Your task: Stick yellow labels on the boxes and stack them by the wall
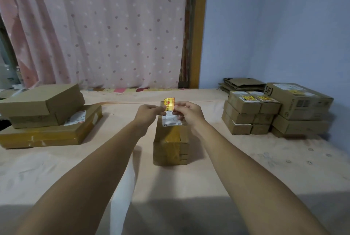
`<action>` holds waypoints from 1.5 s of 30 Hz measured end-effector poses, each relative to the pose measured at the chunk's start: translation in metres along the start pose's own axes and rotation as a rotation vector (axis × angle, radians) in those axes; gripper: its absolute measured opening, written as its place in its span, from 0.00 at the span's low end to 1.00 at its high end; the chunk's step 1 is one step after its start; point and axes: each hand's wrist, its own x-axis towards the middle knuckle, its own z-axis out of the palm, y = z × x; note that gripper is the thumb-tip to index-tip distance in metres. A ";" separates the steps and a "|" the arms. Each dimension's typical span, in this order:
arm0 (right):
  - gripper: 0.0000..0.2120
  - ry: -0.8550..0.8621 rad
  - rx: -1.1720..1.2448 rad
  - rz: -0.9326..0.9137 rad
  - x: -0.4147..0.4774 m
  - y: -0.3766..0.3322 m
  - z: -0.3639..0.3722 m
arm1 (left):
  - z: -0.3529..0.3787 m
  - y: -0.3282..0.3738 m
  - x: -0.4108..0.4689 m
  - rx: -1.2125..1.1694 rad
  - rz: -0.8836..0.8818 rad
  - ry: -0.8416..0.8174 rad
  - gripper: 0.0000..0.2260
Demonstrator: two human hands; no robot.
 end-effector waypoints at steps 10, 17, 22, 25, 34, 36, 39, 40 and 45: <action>0.04 -0.057 -0.111 0.016 -0.010 0.005 -0.051 | 0.030 0.005 0.006 -0.329 -0.115 -0.018 0.08; 0.12 -0.023 -0.519 -0.026 0.001 0.006 -0.051 | 0.032 0.011 0.013 0.060 -0.039 -0.126 0.06; 0.10 -0.047 -0.476 0.064 0.005 0.009 -0.045 | 0.030 0.011 0.017 0.224 -0.074 -0.140 0.04; 0.13 -0.045 -0.384 0.146 0.006 0.011 -0.045 | 0.029 0.005 0.021 0.262 -0.080 -0.144 0.04; 0.08 -0.087 -0.593 0.093 0.009 0.018 -0.036 | 0.025 -0.001 0.026 0.337 -0.023 -0.138 0.02; 0.10 -0.079 -0.642 0.080 0.009 0.018 -0.033 | 0.028 0.000 0.024 0.376 -0.006 -0.123 0.04; 0.11 -0.080 -0.683 0.064 0.010 0.018 -0.031 | 0.032 -0.002 0.023 0.402 0.006 -0.084 0.08; 0.10 -0.082 -0.689 0.060 0.010 0.018 -0.031 | 0.032 -0.002 0.023 0.403 0.002 -0.075 0.09; 0.06 -0.055 -0.719 0.057 0.012 0.018 -0.029 | 0.033 -0.001 0.021 0.461 0.013 -0.100 0.10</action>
